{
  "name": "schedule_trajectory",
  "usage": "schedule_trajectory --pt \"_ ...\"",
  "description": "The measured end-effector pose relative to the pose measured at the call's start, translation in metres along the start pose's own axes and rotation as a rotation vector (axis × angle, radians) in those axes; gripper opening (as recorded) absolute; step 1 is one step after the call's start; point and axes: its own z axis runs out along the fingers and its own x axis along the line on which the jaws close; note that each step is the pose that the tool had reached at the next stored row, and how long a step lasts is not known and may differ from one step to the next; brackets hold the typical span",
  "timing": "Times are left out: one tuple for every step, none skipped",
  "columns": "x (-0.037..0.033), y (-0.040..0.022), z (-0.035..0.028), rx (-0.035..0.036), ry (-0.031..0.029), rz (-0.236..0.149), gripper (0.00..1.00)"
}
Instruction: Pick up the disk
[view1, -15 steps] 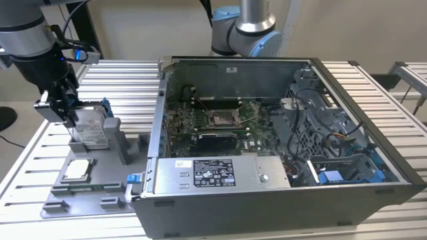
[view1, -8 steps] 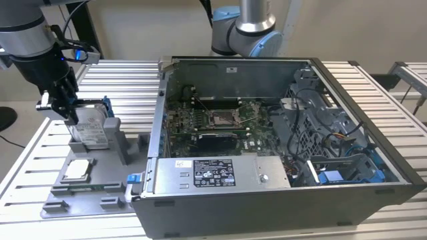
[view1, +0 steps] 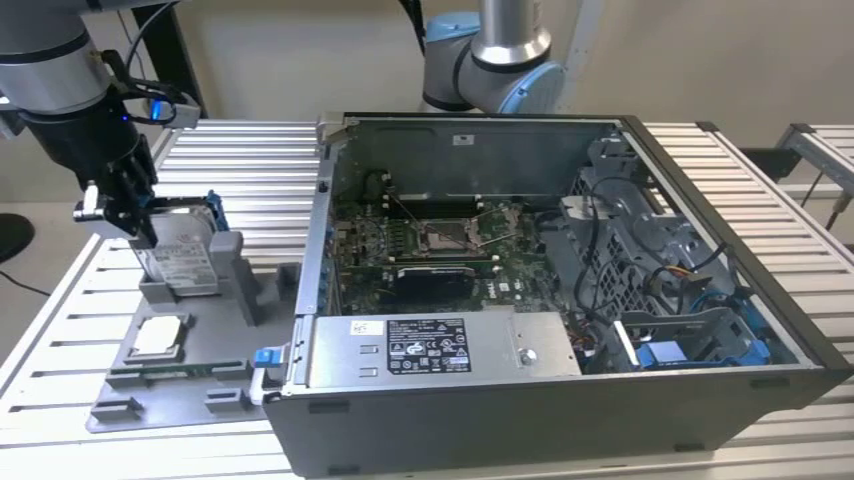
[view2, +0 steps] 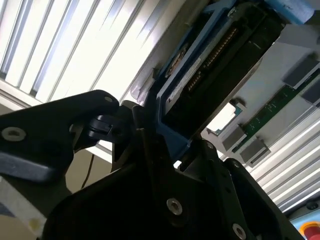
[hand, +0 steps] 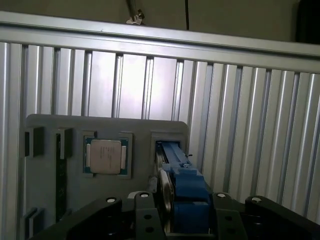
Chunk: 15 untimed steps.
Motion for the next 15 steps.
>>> schedule_trajectory --pt "0.0 0.0 0.0 0.0 0.0 0.0 0.0" --pt "0.0 0.0 0.0 0.0 0.0 0.0 0.0" --pt "0.0 0.0 0.0 0.0 0.0 0.0 0.0" --pt "0.0 0.0 0.0001 0.0 0.0 0.0 0.0" --pt "0.0 0.0 0.0001 0.0001 0.0 0.0 0.0" --pt "0.0001 -0.0001 0.0001 0.0001 0.0 0.0 0.0" --pt "0.0001 -0.0001 0.0001 0.0001 0.0 0.0 0.0" --pt "0.0001 0.0 0.0001 0.0001 0.0 0.0 0.0" --pt "0.0002 -0.0001 0.0002 0.0001 -0.0002 0.0 0.0" --pt "0.0006 0.0 0.0003 0.0003 -0.0004 0.0 0.0" --pt "0.0014 0.0 0.0003 0.0004 -0.0007 0.0 0.0" --pt "0.0025 0.0001 0.0002 0.0004 -0.0014 0.0 0.0" --pt "0.0032 0.0001 0.0001 0.0004 -0.0021 0.0 0.0" --pt "0.0033 0.0001 0.0 0.0002 -0.0022 0.0 0.0" --pt "0.0032 0.0002 0.0 0.0003 -0.0025 0.0 0.0"
